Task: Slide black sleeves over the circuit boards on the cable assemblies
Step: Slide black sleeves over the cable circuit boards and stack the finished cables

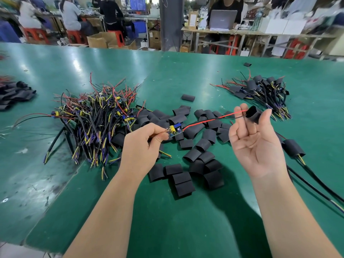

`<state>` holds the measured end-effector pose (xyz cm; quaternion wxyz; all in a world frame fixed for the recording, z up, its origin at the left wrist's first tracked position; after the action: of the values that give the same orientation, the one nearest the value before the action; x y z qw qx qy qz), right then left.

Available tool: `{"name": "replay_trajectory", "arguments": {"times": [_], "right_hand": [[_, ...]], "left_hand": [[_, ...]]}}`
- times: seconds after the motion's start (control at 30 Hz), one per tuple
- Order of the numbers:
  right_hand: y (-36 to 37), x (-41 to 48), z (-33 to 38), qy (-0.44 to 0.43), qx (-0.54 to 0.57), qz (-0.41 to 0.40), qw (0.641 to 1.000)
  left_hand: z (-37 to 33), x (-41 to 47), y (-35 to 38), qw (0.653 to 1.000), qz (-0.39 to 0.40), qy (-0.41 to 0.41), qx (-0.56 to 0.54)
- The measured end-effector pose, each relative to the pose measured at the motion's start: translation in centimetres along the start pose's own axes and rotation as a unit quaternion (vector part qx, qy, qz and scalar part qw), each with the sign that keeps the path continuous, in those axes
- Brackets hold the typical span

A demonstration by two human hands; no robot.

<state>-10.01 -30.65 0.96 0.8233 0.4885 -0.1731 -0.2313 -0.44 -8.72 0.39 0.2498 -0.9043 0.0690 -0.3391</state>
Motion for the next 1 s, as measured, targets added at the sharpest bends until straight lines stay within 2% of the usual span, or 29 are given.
{"name": "replay_trajectory", "arguments": {"times": [0.3,0.47,0.53,0.67,0.87,1.0], "right_hand": [[-0.3,-0.2,-0.7,0.002,-0.125,0.01,0.992],[0.5,-1.0,-3.8,0.069,-0.164,0.054,0.983],[0.7,-1.3,-4.7,0.07,-0.222,0.071,0.97],[0.8,-1.4,-4.7,0.009,-0.368,0.097,0.925],[1.2,-1.6,-4.6,0.027,-0.298,0.139,0.944],[1.3,-1.5,-4.2,0.029,-0.311,0.156,0.937]], "left_hand": [[0.0,0.1,0.3,1.0,0.005,0.011,0.011],[-0.6,-0.1,0.9,0.999,0.024,0.031,0.012],[-0.8,-0.3,1.1,0.999,0.029,0.035,-0.002],[-0.9,-0.3,1.3,0.999,0.035,0.029,-0.026],[-1.2,-0.4,1.3,0.997,0.048,0.026,-0.054],[-1.2,-0.4,1.3,0.997,0.054,0.032,-0.046]]}}
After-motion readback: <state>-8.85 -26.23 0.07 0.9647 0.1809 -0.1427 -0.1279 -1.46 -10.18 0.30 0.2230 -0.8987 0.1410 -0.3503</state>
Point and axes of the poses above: each hand's wrist, its own x-axis towards the middle knuckle, its own y-axis out of the palm, z = x × y, the point moved 5 cm from there along x, towards the middle knuckle, and after that the axes turned 5 degrees about x, right-handed, at the moved point
